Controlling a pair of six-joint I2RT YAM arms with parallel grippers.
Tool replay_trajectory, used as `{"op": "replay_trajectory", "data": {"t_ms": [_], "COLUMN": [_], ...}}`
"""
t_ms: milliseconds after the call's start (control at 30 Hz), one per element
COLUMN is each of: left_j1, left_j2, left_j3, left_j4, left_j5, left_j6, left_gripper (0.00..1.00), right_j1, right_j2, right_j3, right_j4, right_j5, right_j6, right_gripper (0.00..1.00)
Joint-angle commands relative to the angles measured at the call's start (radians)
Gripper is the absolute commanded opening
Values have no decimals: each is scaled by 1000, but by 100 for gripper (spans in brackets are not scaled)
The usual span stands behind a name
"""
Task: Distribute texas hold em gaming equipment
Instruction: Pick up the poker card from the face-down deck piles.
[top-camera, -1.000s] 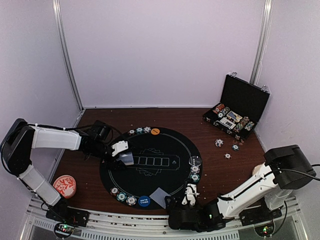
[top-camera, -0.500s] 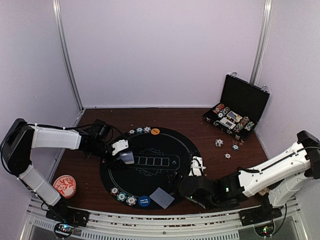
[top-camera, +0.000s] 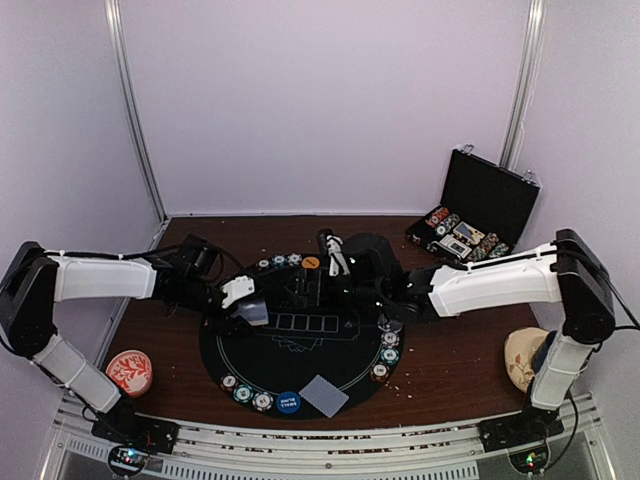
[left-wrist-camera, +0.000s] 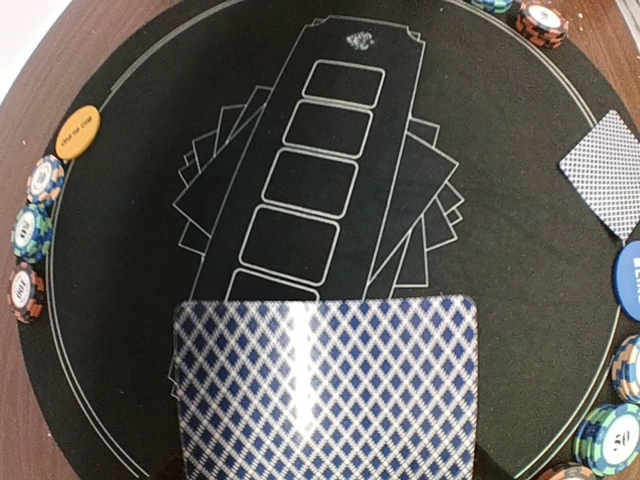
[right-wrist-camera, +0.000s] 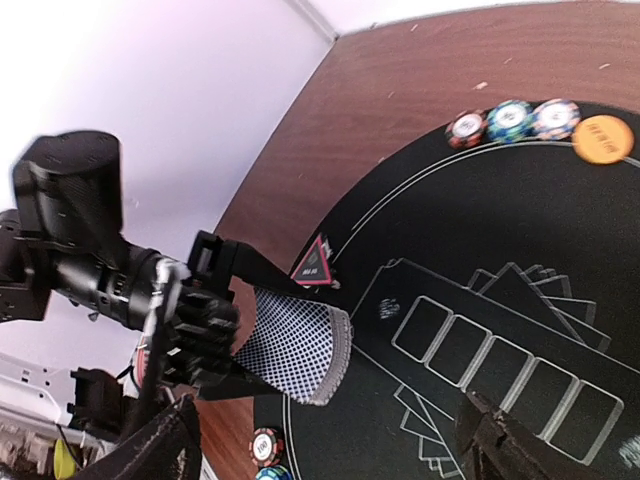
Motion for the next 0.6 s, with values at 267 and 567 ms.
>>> {"op": "replay_trajectory", "data": {"t_ms": [267, 567], "left_j1": [-8, -8], "left_j2": [-76, -91], "left_j3": [5, -6], "left_j4": [2, -6], "left_j5": [72, 90], "left_j6": [38, 57], "left_gripper": [10, 10], "right_j1": [-35, -38], "right_j2": [270, 357], "right_j3": [159, 236], "right_j4": [152, 185], "right_j5": [-367, -411], "right_j6": [37, 77], "right_gripper": [91, 90]}}
